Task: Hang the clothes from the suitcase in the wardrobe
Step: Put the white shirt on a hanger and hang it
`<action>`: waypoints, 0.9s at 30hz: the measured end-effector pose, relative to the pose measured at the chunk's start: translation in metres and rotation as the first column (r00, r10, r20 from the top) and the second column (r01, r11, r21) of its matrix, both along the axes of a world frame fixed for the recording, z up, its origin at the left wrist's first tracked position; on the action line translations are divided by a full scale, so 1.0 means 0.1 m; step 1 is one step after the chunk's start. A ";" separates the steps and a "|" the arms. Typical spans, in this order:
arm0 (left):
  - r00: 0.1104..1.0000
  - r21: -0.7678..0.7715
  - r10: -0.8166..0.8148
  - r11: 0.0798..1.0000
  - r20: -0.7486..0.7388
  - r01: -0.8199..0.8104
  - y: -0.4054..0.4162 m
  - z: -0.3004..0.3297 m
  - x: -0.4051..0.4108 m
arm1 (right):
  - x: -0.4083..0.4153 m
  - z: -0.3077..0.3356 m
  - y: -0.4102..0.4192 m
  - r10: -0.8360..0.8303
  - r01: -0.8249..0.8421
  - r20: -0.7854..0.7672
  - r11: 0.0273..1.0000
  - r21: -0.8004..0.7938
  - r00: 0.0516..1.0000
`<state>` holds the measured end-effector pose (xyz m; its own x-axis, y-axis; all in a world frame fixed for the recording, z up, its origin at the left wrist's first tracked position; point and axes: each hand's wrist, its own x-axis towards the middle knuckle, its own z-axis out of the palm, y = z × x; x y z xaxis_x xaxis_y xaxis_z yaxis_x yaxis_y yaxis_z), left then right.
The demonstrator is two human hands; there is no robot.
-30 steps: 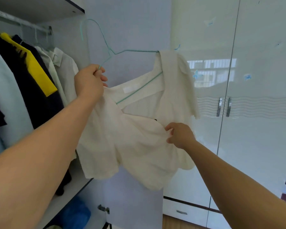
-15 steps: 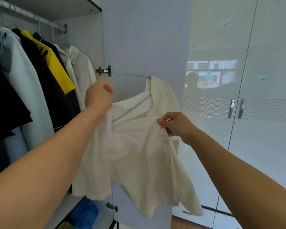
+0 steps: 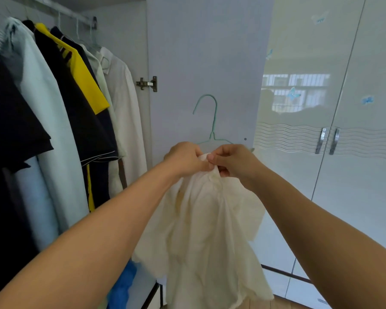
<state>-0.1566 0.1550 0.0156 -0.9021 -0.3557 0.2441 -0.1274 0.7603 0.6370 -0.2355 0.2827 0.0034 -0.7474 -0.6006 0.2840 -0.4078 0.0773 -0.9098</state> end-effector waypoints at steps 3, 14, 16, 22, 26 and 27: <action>0.998 -0.053 0.057 0.997 -0.023 -0.058 0.02 -0.01 -0.04 | -0.01 -0.02 0.08 0.050 -0.050 0.083 0.999 0.006 0.995; 0.986 0.191 -0.075 0.976 -0.147 0.103 0.02 -0.13 -0.03 | 0.01 -0.06 0.23 -0.145 0.165 -0.134 0.974 0.158 0.980; 0.988 0.166 -0.056 0.983 -0.143 0.080 0.05 -0.15 -0.04 | 0.02 -0.05 0.24 -0.135 0.159 -0.152 0.974 0.163 0.979; 0.980 0.147 -0.033 0.987 -0.197 0.063 0.08 -0.20 -0.08 | 0.02 -0.04 0.32 -0.127 0.164 -0.166 0.959 0.229 0.978; 0.982 0.145 -0.064 0.985 -0.177 0.090 0.13 -0.24 -0.10 | 0.05 -0.07 0.31 -0.138 0.188 -0.209 0.951 0.244 0.968; 0.983 0.149 -0.061 0.985 -0.174 0.088 0.15 -0.24 -0.10 | 0.05 -0.08 0.31 -0.156 0.205 -0.212 0.952 0.229 0.965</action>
